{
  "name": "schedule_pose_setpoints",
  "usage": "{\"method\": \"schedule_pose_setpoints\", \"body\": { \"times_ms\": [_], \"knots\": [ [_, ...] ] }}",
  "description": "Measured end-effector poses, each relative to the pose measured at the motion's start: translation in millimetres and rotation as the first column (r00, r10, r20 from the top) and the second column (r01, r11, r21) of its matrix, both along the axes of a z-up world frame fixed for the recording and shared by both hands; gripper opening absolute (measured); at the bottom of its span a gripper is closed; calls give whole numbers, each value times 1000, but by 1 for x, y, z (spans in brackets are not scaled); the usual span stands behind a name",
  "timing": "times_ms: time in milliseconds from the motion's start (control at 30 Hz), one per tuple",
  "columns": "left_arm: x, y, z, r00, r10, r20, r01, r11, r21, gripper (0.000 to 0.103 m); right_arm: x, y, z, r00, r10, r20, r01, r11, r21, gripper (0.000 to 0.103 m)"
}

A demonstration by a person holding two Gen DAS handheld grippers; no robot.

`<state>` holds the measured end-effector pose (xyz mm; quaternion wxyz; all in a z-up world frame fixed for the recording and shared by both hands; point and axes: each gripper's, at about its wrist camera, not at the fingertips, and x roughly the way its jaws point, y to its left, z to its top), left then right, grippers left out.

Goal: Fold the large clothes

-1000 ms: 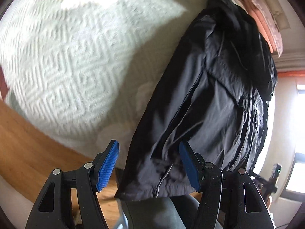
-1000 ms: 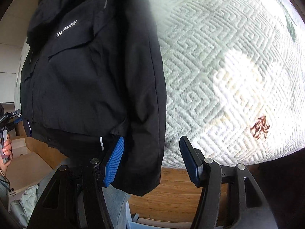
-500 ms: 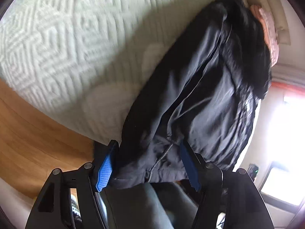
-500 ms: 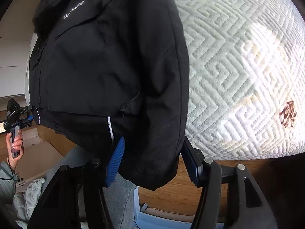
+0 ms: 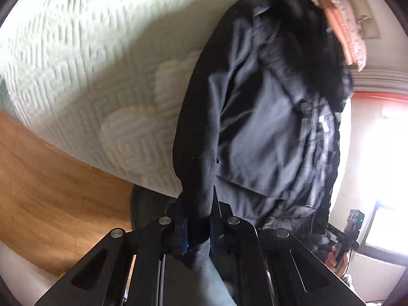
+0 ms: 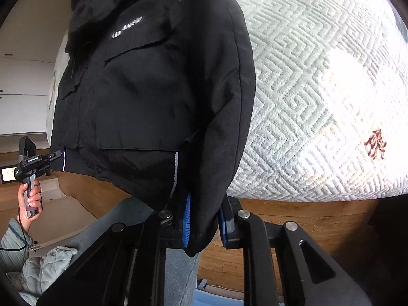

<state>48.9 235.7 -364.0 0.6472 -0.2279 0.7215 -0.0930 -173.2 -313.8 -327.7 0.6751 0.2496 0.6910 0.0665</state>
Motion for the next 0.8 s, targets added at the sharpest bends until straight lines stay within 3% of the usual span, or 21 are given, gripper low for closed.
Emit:
{"method": "schedule_pose_setpoints", "body": {
  "times_ms": [433,600,800],
  "knots": [
    [49,-17,82,992,-1,130,11,997,-76,10,36,-5,92,993,44,106,-38,998,-53,15],
    [73,-18,111,982,14,190,0,997,-74,10,55,-11,113,985,67,159,-55,995,-84,14],
    [106,-20,150,964,42,264,-16,995,-100,10,76,-26,139,980,27,198,-16,998,-58,13]
  ]
}}
